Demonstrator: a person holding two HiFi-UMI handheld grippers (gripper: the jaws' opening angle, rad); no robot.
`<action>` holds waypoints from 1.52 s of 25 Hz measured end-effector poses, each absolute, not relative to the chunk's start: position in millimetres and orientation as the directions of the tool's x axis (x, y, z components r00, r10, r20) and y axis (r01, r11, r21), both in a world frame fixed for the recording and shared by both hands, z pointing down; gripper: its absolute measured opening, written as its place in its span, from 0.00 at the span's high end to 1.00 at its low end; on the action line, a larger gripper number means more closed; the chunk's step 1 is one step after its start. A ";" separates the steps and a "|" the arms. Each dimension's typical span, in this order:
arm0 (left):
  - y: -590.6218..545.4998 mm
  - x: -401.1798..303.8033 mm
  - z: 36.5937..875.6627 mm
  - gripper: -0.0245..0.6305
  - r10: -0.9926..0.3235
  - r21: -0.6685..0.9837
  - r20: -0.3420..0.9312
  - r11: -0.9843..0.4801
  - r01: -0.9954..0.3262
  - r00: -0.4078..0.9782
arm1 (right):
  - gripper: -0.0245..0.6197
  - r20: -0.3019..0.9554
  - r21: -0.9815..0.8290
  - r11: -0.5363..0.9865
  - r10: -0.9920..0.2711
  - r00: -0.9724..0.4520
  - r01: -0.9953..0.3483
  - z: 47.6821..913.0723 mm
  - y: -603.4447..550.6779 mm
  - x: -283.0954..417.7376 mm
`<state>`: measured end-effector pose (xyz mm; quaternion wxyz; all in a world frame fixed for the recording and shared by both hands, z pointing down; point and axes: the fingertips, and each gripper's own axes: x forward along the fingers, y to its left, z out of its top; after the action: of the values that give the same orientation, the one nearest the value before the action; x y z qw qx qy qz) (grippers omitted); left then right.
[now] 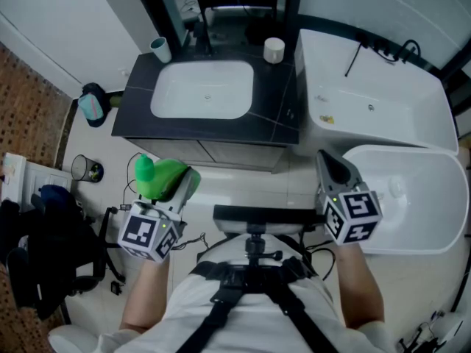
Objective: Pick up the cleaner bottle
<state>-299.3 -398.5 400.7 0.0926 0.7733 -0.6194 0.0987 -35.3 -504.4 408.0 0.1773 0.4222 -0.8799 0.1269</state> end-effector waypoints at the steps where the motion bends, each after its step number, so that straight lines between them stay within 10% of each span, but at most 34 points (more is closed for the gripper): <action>1: -398.7 -298.5 400.5 0.71 -0.939 0.022 0.267 -0.220 -0.975 0.217 | 0.95 0.420 -0.073 0.612 -0.697 -0.581 -0.787 408.0 -504.4 -35.5; 38: -407.0 -291.2 397.3 0.71 -0.933 0.028 0.263 -0.245 -0.969 0.244 | 0.96 0.428 -0.071 0.612 -0.695 -0.578 -0.788 409.1 -508.0 -37.5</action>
<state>-291.2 -407.0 397.3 0.0926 0.7832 -0.6073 0.0963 -37.5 -508.0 409.1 0.1821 0.4216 -0.8791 0.1277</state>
